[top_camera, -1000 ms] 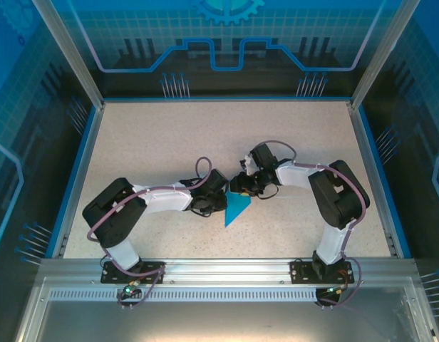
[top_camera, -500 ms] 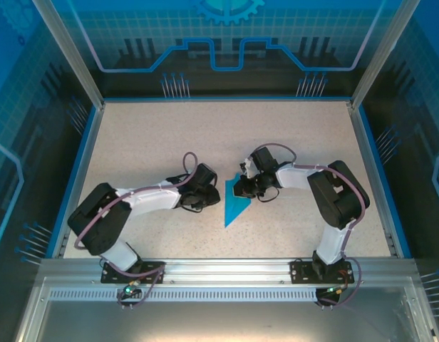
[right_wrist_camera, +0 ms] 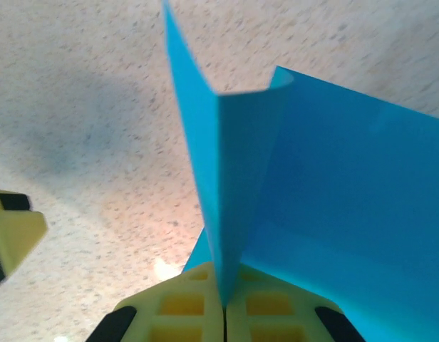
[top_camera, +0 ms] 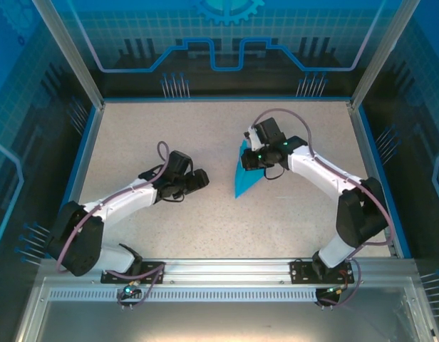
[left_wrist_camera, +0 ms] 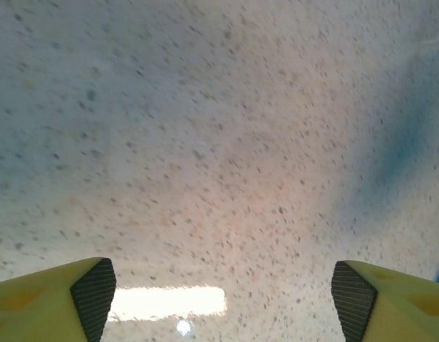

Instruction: Fold a paper plane with a square sheet of paper (pick it up from the middle)

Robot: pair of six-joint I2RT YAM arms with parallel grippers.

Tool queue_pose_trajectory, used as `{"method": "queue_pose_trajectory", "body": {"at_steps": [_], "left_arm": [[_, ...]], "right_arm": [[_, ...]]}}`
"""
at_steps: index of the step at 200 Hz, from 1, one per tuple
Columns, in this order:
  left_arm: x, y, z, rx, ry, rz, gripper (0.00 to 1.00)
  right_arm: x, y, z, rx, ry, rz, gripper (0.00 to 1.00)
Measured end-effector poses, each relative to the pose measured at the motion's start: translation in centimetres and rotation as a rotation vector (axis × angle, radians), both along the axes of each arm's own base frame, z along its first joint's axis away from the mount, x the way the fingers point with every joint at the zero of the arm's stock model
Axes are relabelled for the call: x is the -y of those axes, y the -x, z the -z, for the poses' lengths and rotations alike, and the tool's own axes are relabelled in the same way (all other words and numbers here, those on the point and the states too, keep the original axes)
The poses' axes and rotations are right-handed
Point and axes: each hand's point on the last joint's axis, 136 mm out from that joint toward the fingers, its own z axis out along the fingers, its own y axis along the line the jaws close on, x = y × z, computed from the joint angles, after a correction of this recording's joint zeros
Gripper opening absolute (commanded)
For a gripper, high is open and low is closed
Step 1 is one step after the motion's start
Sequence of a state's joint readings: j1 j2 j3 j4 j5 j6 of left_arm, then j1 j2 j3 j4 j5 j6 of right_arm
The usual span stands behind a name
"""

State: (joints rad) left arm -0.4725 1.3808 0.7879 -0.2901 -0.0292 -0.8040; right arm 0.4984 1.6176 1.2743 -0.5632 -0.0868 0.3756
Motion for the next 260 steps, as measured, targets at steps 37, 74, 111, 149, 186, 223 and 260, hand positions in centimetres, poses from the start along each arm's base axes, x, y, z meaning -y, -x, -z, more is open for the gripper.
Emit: {"method": "queue_pose_trajectory", "body": {"at_steps": [37,74,111,149,186,223,260], "left_arm": [[-3.0,-1.3,-0.1,-0.003,0.007,-0.075,0.88],[-5.3,-2.0,-1.8,0.037,0.032,-0.144,0.90],[-8.0,-2.4,-4.8,0.111,0.063,-0.224,0.91],[-10.2,-1.5,-7.1,0.159,0.074,-0.284,0.92],[-10.8,-0.4,-7.8,0.158,0.071,-0.296,0.92],[-10.9,0.1,-7.7,0.144,0.067,-0.295,0.93],[-10.9,0.2,-7.6,0.140,0.067,-0.295,0.93]], "right_arm": [[2.0,-1.1,-1.2,0.079,0.248,0.022,0.07],[1.9,-2.2,0.7,0.144,0.625,0.011,0.07],[0.9,-2.4,5.2,0.166,1.016,-0.054,0.08],[-1.7,-1.3,9.4,0.182,1.212,-0.150,0.12],[-4.4,1.0,12.1,0.183,1.247,-0.241,0.20],[-5.6,2.2,12.2,0.174,1.209,-0.276,0.40],[-7.6,4.3,10.6,0.125,0.983,-0.319,0.50]]}}
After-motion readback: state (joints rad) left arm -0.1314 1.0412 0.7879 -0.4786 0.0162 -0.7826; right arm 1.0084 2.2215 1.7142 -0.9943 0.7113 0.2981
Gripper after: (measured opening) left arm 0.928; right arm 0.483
